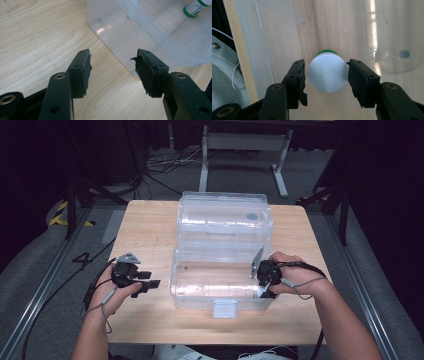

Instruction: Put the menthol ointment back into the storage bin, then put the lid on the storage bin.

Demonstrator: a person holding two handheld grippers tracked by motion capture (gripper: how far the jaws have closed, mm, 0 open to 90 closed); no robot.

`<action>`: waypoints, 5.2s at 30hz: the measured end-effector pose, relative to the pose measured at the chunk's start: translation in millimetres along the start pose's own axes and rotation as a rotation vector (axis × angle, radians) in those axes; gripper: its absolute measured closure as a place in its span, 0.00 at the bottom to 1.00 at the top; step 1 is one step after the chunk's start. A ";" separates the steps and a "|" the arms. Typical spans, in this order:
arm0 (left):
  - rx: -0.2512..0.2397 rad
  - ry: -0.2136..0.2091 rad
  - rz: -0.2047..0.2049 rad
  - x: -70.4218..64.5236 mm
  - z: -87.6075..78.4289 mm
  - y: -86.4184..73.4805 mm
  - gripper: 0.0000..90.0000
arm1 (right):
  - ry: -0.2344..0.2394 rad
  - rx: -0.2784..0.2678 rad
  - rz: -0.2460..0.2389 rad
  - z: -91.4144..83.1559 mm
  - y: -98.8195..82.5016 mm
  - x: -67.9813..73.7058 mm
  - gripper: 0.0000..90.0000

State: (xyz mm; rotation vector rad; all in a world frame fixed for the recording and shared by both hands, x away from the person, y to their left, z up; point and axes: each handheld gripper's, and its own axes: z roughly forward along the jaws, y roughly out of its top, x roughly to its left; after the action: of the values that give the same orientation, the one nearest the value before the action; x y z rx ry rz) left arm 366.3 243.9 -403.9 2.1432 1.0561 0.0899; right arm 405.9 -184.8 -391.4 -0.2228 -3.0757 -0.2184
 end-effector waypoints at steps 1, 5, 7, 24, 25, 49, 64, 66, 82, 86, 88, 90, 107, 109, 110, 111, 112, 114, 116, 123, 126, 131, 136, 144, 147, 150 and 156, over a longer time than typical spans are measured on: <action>0.000 -0.001 0.003 -1.1 -0.2 1.0 0.52 | 0.001 -0.016 0.008 -1.8 -1.0 0.8 0.54; -0.004 -0.009 0.015 -4.6 0.0 4.1 0.52 | -0.001 -0.064 0.023 -10.0 -5.1 2.8 0.55; -0.009 -0.015 0.026 -7.0 0.1 6.7 0.52 | -0.014 -0.106 0.032 -16.5 -8.4 3.5 0.55; -0.034 -0.085 0.106 -26.0 -0.1 20.8 0.52 | -0.072 -0.427 0.121 -62.9 -26.0 2.0 0.55; -0.039 -0.089 0.108 -27.5 -0.8 21.3 0.52 | -0.076 -0.443 0.127 -66.2 -25.6 1.6 0.55; -0.059 -0.133 0.156 -46.7 -8.0 22.8 0.52 | -0.236 -0.696 0.272 -119.9 -2.2 -41.3 0.53; -0.043 -0.162 0.188 -53.4 -4.0 24.7 0.52 | -0.197 -0.733 0.267 -103.5 40.8 -76.9 0.52; -0.043 -0.166 0.192 -54.4 -3.6 24.9 0.52 | -0.194 -0.721 0.264 -99.9 46.2 -79.6 0.52; -0.035 -0.185 0.203 -57.2 -0.2 25.4 0.51 | -0.158 -0.691 0.246 -80.9 59.9 -84.3 0.85; -0.034 -0.189 0.206 -59.0 0.8 26.1 0.52 | -0.151 -0.697 0.246 -80.3 57.8 -83.9 0.87; -0.032 -0.195 0.213 -60.3 1.5 26.6 0.52 | -0.155 -0.700 0.249 -80.1 56.8 -82.7 0.87; -0.031 -0.198 0.217 -63.0 2.7 27.2 0.52 | -0.159 -0.699 0.245 -80.1 56.5 -82.3 0.87; 0.037 -0.297 0.267 -77.8 32.4 28.1 0.53 | -0.178 -0.711 0.259 -78.8 56.8 -77.0 0.87; 0.055 -0.304 0.279 -79.9 37.2 27.8 0.53 | -0.178 -0.711 0.259 -78.7 56.3 -77.2 0.87; 0.055 -0.304 0.279 -79.9 37.2 27.8 0.54 | -0.178 -0.711 0.259 -78.7 56.2 -77.2 0.87; 0.066 -0.305 0.286 -81.0 40.2 27.5 0.54 | -0.178 -0.711 0.258 -78.7 56.1 -77.1 0.87; 0.073 -0.305 0.290 -81.4 41.7 27.4 0.55 | -0.178 -0.711 0.258 -78.6 56.1 -77.1 0.87; 0.087 -0.303 0.296 -82.4 44.1 27.0 0.56 | -0.177 -0.712 0.260 -78.6 56.0 -76.9 0.87; 0.097 -0.311 0.294 -82.9 46.4 26.4 0.57 | -0.177 -0.713 0.261 -78.6 55.9 -76.7 0.87; 0.135 -0.305 0.305 -83.6 53.0 24.3 0.68 | -0.178 -0.720 0.266 -78.2 55.6 -75.0 0.87; 0.133 -0.292 0.300 -82.9 53.9 24.6 0.74 | -0.179 -0.724 0.271 -78.0 54.8 -74.2 0.87; 0.131 -0.287 0.302 -81.8 55.0 24.1 0.80 | -0.186 -0.730 0.274 -77.3 54.1 -73.0 0.87; 0.136 -0.280 0.310 -83.2 57.9 23.7 0.80 | -0.185 -0.733 0.273 -77.5 54.2 -70.7 0.87; 0.137 -0.283 0.316 -83.1 59.2 23.4 0.81 | -0.182 -0.738 0.264 -79.6 53.0 -63.6 0.88; 0.138 -0.282 0.318 -83.1 59.1 23.4 0.81 | -0.186 -0.739 0.257 -80.6 52.5 -59.7 0.88; 0.136 -0.284 0.317 -83.2 59.2 23.2 0.81 | -0.171 -0.745 0.256 -82.3 50.4 -54.9 0.89; 0.136 -0.284 0.317 -83.1 59.2 23.2 0.81 | -0.155 -0.752 0.259 -83.7 49.1 -49.0 0.89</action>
State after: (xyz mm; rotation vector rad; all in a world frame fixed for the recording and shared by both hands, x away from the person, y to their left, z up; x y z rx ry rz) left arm 348.1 141.1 -412.1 2.3467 0.5701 -0.1375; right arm 464.9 -155.6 -304.9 -0.6771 -2.8976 -1.3809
